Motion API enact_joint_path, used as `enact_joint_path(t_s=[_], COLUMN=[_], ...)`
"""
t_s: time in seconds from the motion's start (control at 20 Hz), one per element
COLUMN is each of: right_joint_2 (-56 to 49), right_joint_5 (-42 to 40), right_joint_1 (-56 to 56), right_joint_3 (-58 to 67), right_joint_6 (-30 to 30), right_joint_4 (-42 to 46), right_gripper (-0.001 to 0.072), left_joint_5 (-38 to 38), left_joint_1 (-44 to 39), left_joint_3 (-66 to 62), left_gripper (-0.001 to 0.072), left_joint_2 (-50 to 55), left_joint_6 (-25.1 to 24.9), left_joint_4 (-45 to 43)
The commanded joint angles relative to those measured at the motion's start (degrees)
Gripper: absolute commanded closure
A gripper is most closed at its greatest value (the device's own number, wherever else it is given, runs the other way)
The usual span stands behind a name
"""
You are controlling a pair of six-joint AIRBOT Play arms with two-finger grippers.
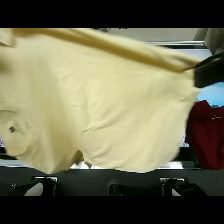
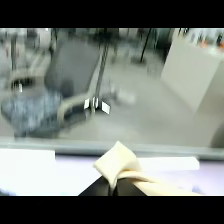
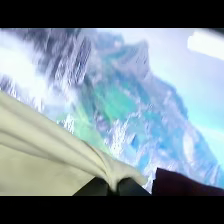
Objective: Fold the shirts.
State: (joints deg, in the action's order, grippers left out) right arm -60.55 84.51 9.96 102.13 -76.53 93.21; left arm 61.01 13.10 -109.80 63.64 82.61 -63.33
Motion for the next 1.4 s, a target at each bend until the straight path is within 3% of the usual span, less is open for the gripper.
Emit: enact_joint_path(t_s=[0.0, 0.25, 0.6, 0.65, 0.7, 0.75, 0.85, 0.95, 1.1, 1.2, 1.35], right_joint_2=[-15.78, -36.41, -45.42, -44.76, -43.71, -42.10, -38.38, -35.76, -35.34, -35.34, -35.34], right_joint_5=[-1.73, -20.22, -30.18, -29.18, -27.08, -23.12, -11.80, 1.95, 14.47, 15.93, 14.19], right_joint_1=[-0.04, -0.04, -0.07, -0.61, -1.75, -3.82, -9.60, -16.28, -22.69, -24.17, -23.91], right_joint_3=[-4.22, -4.24, -4.24, -4.22, -3.96, -3.43, -2.80, -2.86, -3.41, -4.61, -6.91], right_joint_6=[-0.44, -9.68, -9.81, -9.77, -8.26, -2.64, 6.49, 11.76, 16.06, 16.65, 17.25], right_joint_4=[-2.36, -8.31, -18.64, -19.30, -20.76, -22.60, -22.97, -22.82, -21.55, -21.49, -21.75], right_gripper=[0.0669, 0.0668, 0.0665, 0.0522, 0.0261, 0.0165, 0.0144, 0.0146, 0.0148, 0.0148, 0.0148], left_joint_5=[2.01, 2.08, 10.23, 11.17, 13.73, 17.46, 28.11, 34.40, 28.92, 22.56, 13.00], left_joint_1=[-0.96, -1.53, -4.37, -4.61, -4.46, -3.82, -1.11, 1.57, 5.20, 6.62, 6.43], left_joint_3=[5.33, 5.51, 5.57, 5.53, 5.07, 4.26, 4.00, 8.26, 30.21, 47.74, 65.22], left_gripper=[0.0678, 0.0676, 0.0671, 0.0583, 0.0324, 0.0140, 0.0133, 0.0195, 0.0255, 0.0255, 0.0255], left_joint_2=[13.25, 30.73, 41.92, 42.01, 41.72, 41.46, 40.37, 37.51, 26.10, 17.25, 7.82], left_joint_6=[-3.63, -3.78, -2.32, -0.96, -0.74, -0.81, -1.01, -0.81, -2.73, -3.80, -9.44], left_joint_4=[-0.11, -0.07, 0.13, 0.15, 0.09, 0.02, -1.92, -4.22, -4.85, -4.81, -4.81])
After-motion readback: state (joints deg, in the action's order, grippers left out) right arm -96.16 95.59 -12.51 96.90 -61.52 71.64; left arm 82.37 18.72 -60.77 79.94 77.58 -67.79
